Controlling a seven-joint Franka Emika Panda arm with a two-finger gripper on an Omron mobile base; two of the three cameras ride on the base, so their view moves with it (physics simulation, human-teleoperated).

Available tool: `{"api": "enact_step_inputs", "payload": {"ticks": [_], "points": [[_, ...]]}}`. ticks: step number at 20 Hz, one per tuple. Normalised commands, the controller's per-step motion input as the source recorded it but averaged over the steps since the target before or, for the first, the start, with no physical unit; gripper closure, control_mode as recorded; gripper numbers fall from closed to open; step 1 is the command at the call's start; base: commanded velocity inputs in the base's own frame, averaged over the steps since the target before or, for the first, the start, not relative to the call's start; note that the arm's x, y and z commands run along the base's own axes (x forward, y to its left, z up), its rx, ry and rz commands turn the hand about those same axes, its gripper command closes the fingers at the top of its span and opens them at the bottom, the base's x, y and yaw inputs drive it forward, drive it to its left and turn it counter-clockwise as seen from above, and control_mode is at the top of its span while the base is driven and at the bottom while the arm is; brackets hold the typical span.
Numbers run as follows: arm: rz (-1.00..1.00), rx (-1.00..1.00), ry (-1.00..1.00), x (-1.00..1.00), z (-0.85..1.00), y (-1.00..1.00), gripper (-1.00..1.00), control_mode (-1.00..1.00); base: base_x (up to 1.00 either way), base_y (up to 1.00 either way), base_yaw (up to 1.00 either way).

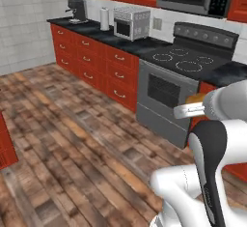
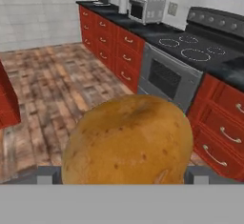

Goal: Gather the onion and potato from the fridge and place them on a tray on the dining counter. Then gather the steak and fish from the fridge and place them on the other tray.

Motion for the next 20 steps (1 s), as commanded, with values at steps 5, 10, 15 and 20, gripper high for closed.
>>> {"api": "enact_step_inputs", "payload": {"ticks": [5, 10, 15, 20], "points": [[0.00, 0.00, 0.00, 0.00, 0.00, 0.00, 1.00, 1.00, 0.97, 0.34, 0.44], [0.00, 0.00, 0.00, 0.00, 0.00, 0.00, 1.00, 1.00, 1.00, 0.00, 0.17], [0.00, 0.00, 0.00, 0.00, 0.00, 0.00, 1.00, 1.00, 1.00, -0.06, 0.12], [0.00, 0.00, 0.00, 0.00, 0.00, 0.00, 1.00, 1.00, 1.00, -0.18, 0.12]]}}
